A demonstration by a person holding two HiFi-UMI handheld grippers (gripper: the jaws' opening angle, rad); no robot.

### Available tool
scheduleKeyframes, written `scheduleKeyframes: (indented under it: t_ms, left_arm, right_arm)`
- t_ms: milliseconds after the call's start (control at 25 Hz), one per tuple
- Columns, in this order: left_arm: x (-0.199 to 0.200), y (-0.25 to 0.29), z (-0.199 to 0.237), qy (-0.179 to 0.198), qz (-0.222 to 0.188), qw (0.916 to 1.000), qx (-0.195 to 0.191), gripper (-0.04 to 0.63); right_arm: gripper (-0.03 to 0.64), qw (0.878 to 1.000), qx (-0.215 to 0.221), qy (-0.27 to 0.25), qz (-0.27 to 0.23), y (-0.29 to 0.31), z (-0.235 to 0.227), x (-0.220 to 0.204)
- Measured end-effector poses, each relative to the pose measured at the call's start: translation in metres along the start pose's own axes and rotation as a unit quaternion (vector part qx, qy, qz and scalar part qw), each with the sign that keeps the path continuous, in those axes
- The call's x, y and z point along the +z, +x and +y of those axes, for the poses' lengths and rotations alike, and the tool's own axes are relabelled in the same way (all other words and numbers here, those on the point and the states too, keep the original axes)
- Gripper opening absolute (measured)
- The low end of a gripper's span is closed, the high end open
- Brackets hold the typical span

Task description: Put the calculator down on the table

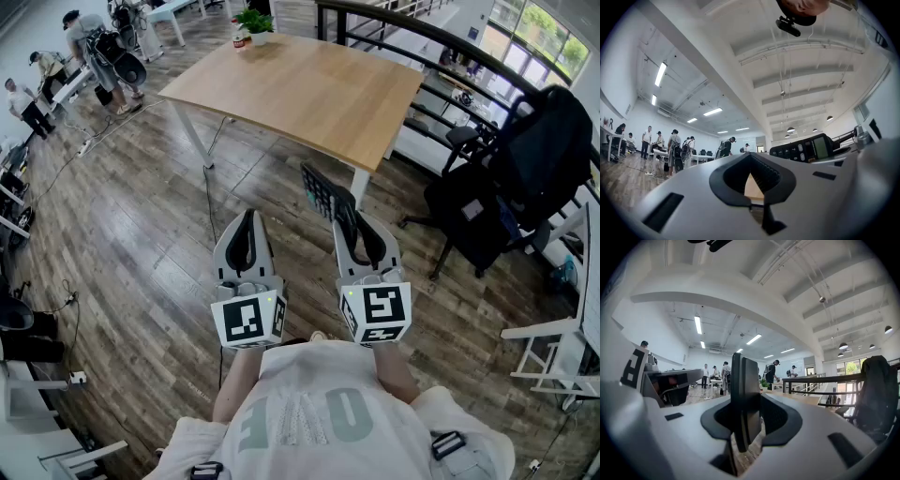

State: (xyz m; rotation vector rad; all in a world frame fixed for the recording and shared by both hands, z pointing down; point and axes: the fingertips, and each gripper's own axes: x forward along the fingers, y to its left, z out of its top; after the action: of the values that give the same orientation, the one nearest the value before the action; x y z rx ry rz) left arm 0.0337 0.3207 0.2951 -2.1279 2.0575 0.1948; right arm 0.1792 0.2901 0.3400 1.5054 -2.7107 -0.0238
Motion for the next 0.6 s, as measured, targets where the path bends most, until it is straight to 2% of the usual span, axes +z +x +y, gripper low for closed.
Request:
scheduleKeyframes:
  t_ms: [200,480,600]
  left_arm:
    - [0.000,0.000,0.003,0.008,-0.001,1.0000,0.001,0.009]
    - [0.004,0.000,0.021,0.013,0.000,0.9997,0.022,0.009]
    - [0.000,0.000,0.026,0.013,0.003,0.9995,0.028,0.009]
  right_arm:
    - [0.120,1.000,0.000,0.000,0.002,-0.003,-0.001,-0.001]
    - [0.121,0.999,0.014,0.032,-0.016,-0.002,-0.001,0.005]
    - [0.121,0.999,0.021,0.030,-0.018,0.000,-0.003,0.007]
